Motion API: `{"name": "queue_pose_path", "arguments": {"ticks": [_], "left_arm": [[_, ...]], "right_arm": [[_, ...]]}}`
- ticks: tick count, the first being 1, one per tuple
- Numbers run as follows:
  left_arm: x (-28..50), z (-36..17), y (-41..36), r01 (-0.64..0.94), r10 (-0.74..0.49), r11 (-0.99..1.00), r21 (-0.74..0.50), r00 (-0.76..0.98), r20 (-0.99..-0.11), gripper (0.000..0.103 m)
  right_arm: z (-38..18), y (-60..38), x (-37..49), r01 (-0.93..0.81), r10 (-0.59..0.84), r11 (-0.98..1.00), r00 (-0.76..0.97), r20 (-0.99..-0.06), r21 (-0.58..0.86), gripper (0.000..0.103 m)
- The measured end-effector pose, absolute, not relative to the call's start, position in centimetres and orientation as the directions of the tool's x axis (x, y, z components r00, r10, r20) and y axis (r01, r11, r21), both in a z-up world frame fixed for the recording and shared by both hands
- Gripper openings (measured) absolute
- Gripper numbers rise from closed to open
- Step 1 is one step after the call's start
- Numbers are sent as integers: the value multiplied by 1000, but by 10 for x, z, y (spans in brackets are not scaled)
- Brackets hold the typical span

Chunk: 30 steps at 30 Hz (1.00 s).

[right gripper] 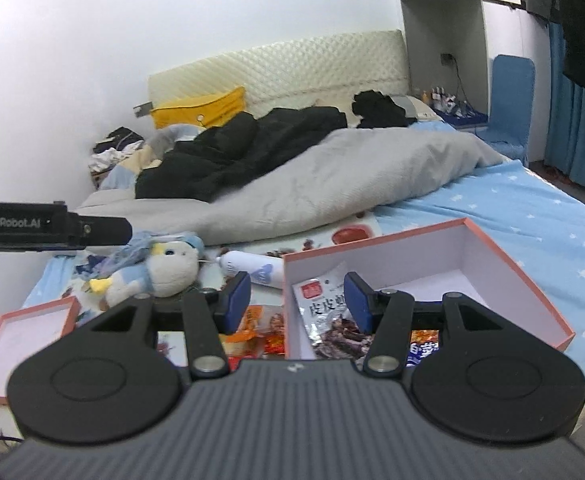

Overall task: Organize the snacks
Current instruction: 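Move both grippers back toward the remaining snack pile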

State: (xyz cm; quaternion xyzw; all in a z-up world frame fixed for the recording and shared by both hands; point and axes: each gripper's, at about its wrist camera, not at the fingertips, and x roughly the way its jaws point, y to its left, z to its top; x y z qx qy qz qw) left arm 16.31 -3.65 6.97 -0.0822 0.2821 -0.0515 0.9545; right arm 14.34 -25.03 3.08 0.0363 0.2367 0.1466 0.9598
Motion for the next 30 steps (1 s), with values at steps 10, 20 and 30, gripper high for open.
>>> {"name": "queue_pose_path", "arguments": {"ticks": [10, 20, 30], "left_arm": [[114, 58, -24, 30, -110, 987, -159, 846, -522, 94], [86, 38, -4, -27, -75, 984, -175, 834, -547, 95], [74, 10, 7, -44, -82, 979, -198, 807, -585, 95]], "right_arm": [[21, -224, 111, -308, 331, 943, 834, -441, 125, 54], [3, -202, 87, -325, 355, 935, 818, -453, 145, 54], [-20, -180, 82, -327, 347, 936, 783, -517, 132, 54]]}}
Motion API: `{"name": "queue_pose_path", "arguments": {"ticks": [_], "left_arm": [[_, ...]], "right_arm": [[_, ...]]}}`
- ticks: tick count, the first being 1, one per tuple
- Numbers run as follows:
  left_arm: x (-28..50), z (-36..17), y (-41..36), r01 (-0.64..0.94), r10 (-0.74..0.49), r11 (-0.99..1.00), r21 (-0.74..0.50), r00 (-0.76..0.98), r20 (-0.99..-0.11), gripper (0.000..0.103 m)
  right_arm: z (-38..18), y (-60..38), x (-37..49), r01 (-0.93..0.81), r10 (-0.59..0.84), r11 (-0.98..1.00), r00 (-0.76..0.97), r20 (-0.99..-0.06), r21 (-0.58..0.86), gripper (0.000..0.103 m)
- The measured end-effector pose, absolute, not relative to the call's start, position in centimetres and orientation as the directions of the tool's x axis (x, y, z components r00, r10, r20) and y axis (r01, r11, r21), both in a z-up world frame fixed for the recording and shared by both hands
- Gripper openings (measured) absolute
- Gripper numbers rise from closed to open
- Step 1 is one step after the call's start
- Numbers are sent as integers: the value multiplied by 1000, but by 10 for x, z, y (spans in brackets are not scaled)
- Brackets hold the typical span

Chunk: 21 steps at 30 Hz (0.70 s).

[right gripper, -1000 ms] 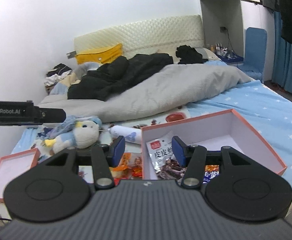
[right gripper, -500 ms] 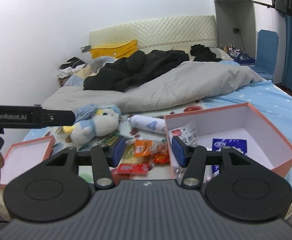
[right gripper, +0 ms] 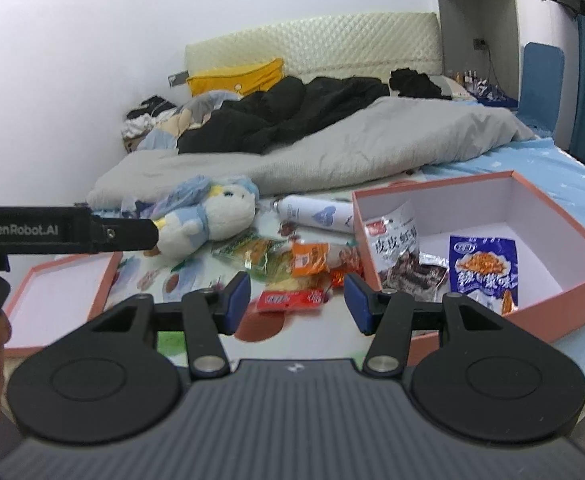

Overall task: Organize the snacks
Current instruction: 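Move both grippers back toward the remaining snack pile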

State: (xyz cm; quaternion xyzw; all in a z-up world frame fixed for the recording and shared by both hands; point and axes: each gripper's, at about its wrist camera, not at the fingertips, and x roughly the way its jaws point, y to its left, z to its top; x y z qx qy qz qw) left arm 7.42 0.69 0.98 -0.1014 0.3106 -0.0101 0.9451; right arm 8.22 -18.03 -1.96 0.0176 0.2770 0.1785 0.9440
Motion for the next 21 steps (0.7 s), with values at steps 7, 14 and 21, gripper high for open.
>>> {"name": "queue_pose_path", "arguments": {"ticks": [7, 14, 21], "left_arm": [[90, -6, 26, -96, -54, 972, -216, 799, -599, 95], [122, -38, 50, -153, -56, 952, -264, 762, -646, 95], [174, -84, 78, -202, -92, 920, -335, 719, -688, 95]], "right_arm": [[-23, -168, 103, -335, 348, 934, 773, -530, 125, 54], [-38, -150, 136, -367, 339, 928, 743, -577, 72, 54], [-61, -122, 177, -419, 309, 907, 725, -615, -38, 54]]}}
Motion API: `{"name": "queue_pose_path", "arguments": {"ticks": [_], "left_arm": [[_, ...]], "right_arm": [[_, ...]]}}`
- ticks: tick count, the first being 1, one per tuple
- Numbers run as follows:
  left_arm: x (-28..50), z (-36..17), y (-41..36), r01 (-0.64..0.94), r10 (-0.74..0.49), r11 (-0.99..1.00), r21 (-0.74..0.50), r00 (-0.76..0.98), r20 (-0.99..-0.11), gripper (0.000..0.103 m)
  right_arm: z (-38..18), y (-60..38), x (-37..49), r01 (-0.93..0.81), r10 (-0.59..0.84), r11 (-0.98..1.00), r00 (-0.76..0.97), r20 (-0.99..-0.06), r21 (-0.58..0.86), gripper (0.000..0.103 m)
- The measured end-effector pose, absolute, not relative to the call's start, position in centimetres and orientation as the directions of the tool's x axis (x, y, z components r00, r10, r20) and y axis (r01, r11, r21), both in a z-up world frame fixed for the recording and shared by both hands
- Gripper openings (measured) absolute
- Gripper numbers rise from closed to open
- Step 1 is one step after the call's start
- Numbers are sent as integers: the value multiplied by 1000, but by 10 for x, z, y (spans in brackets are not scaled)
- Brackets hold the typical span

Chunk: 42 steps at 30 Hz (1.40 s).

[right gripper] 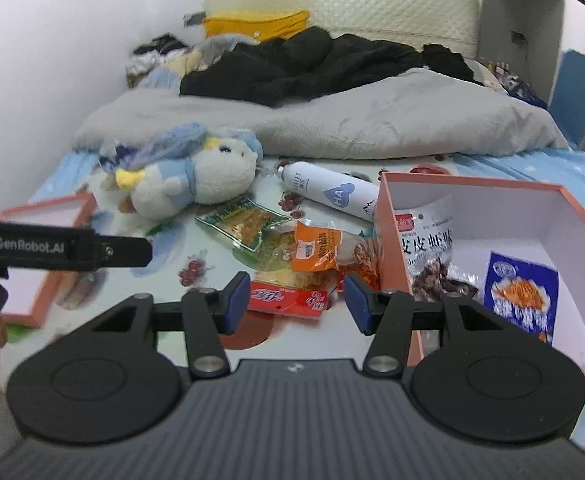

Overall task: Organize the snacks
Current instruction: 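Move both grippers back toward the remaining snack pile, then grasp the orange packet with the right gripper while the left gripper grasps the green-label packet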

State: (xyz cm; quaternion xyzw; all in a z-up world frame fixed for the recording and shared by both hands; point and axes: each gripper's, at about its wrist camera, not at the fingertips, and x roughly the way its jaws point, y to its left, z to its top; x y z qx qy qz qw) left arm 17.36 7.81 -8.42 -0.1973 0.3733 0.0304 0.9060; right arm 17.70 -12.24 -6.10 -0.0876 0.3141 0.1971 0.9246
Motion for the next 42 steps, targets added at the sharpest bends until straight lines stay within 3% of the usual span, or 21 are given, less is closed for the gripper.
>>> {"name": "queue_pose_path", "arguments": {"ticks": [12, 22, 32, 37, 40, 41, 42], "left_arm": [[275, -170, 113, -257, -214, 834, -488, 665, -716, 94], [334, -225, 132, -316, -281, 737, -597, 660, -697, 93], [366, -230, 131, -352, -226, 715, -604, 701, -676, 93], [371, -228, 127, -370, -196, 727, -578, 695, -692, 87], [371, -227, 127, -383, -181, 736, -559, 683, -707, 81], [371, -227, 127, -385, -177, 740, -552, 680, -712, 79], [372, -227, 127, -385, -176, 743, -547, 676, -715, 73]], "right_arm": [[-115, -78, 251, -525, 251, 821, 686, -683, -226, 54], [-163, -52, 284, -527, 106, 745, 699, -707, -409, 54], [-188, -34, 282, -549, 66, 619, 748, -660, -561, 53], [-191, -33, 288, -546, 58, 601, 758, -650, -583, 52], [-188, -36, 289, -545, 72, 611, 761, -645, -575, 37], [-187, -36, 288, -548, 81, 610, 762, -643, -573, 27], [-186, -36, 289, -546, 82, 608, 765, -639, -576, 25]]}}
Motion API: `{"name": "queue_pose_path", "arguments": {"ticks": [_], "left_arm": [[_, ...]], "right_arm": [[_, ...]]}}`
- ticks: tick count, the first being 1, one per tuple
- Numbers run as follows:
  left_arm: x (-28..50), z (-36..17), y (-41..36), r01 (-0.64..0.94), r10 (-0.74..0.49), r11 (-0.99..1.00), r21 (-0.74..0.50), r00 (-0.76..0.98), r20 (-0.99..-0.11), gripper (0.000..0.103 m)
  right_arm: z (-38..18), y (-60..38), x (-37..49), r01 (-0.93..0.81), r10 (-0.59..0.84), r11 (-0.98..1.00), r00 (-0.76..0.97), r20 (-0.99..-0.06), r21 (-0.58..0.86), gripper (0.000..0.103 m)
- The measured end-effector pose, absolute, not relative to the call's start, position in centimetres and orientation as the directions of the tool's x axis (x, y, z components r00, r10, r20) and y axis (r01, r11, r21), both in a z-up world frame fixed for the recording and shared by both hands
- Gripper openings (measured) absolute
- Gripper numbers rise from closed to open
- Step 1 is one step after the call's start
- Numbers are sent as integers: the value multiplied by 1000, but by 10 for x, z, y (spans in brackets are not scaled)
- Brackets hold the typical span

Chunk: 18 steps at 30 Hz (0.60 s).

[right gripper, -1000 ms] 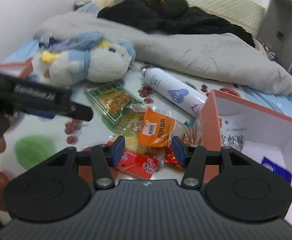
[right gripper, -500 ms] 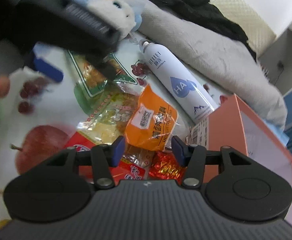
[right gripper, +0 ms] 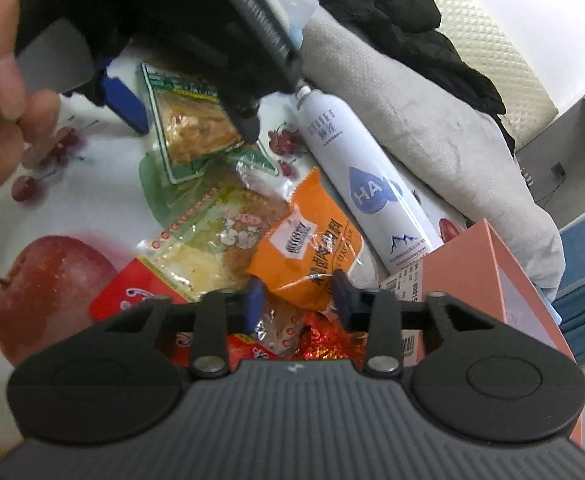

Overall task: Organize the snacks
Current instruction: 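Grasp the orange packet with the right gripper while the left gripper grasps the green-label packet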

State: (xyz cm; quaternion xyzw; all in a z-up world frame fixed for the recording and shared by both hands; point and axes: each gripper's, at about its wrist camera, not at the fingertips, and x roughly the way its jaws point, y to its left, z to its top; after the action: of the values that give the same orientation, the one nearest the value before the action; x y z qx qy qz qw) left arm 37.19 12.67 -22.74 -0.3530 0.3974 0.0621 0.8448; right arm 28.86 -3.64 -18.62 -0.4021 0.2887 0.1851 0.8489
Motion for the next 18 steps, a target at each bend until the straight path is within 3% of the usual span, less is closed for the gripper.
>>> {"name": "queue_pose_path", "arguments": {"ticks": [3, 5, 6, 11, 13, 18], "left_arm": [[371, -228, 128, -382, -183, 747, -543, 668, -722, 55], [371, -230, 127, -383, -193, 741, -552, 666, -721, 50], [371, -230, 127, -386, -188, 745, -544, 661, -727, 35], [362, -228, 129, -368, -210, 742, -561, 667, -715, 29], [356, -224, 129, -362, -208, 745, -560, 672, -711, 22], [332, -214, 127, -352, -218, 747, -563, 672, -708, 18]], "right_arm": [[-183, -36, 288, -544, 88, 602, 773, -628, -585, 17], [-179, -36, 286, -542, 95, 602, 778, -621, -587, 14], [-177, -35, 285, -542, 99, 602, 779, -619, -586, 13], [-167, -36, 278, -533, 108, 597, 794, -598, -600, 10], [-163, -38, 274, -528, 112, 599, 800, -590, -602, 9], [-149, -43, 256, -529, 129, 592, 807, -576, -609, 7]]}}
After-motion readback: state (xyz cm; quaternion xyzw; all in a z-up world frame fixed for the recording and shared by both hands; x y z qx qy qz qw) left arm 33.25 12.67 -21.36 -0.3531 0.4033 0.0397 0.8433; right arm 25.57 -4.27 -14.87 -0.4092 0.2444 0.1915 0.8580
